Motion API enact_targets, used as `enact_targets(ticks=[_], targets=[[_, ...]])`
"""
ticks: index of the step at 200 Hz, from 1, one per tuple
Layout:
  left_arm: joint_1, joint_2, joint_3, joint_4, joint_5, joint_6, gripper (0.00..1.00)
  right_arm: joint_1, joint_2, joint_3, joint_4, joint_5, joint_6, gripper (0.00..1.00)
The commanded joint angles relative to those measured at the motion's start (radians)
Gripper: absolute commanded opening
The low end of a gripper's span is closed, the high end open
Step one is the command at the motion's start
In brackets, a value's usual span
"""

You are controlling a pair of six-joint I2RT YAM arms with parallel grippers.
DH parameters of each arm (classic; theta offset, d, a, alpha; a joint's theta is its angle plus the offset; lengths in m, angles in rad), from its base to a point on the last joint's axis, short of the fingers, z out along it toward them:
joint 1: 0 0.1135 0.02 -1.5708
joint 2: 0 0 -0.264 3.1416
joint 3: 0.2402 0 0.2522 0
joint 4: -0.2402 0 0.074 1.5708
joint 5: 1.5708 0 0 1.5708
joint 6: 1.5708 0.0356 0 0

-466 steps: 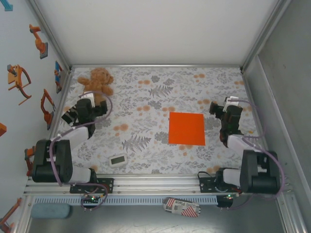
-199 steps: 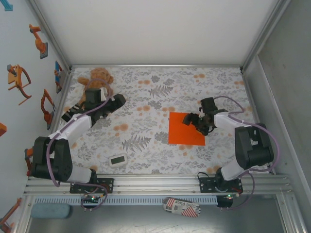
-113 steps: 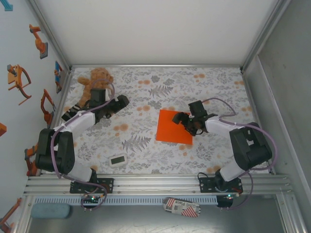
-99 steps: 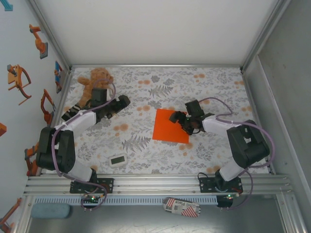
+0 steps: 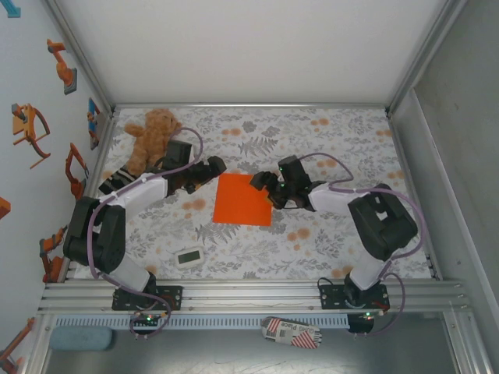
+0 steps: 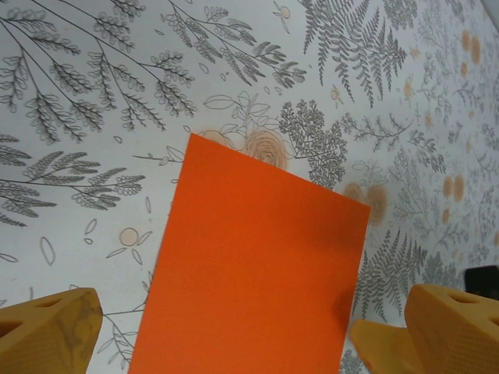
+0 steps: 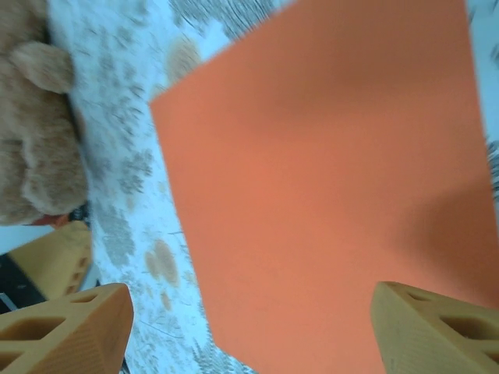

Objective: Fold a paper plane with a square sheet of paper (pick it up from the middle)

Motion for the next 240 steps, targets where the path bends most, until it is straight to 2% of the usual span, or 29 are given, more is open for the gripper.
enact_targets(ticks=[1,41,73,116,186,240], targets=[[-0.029,0.03,0.042,-0.053,-0.01,-0.027,0.98,-0.033,-0.094,-0.007,-0.095,0.051,-0.13,0.74],[-0.108,0.105,0.094,-0.111,-0.015,-0.047,0.94,-0.054,-0.065,0.033,-0.339,0.075,-0.274,0.6],[-0.148,0.169,0.134,-0.139,-0.021,-0.047,0.94,-0.054,-0.021,0.062,-0.344,0.041,-0.312,0.53],[-0.151,0.223,0.181,-0.182,-0.047,-0.037,0.94,-0.054,0.042,0.129,-0.356,0.023,-0.359,0.4],[-0.151,0.292,0.231,-0.203,-0.043,-0.022,0.94,-0.05,0.135,0.204,-0.352,-0.024,-0.391,0.31],[-0.151,0.309,0.215,-0.203,-0.04,-0.019,0.93,-0.051,0.184,0.205,-0.363,-0.029,-0.407,0.31]])
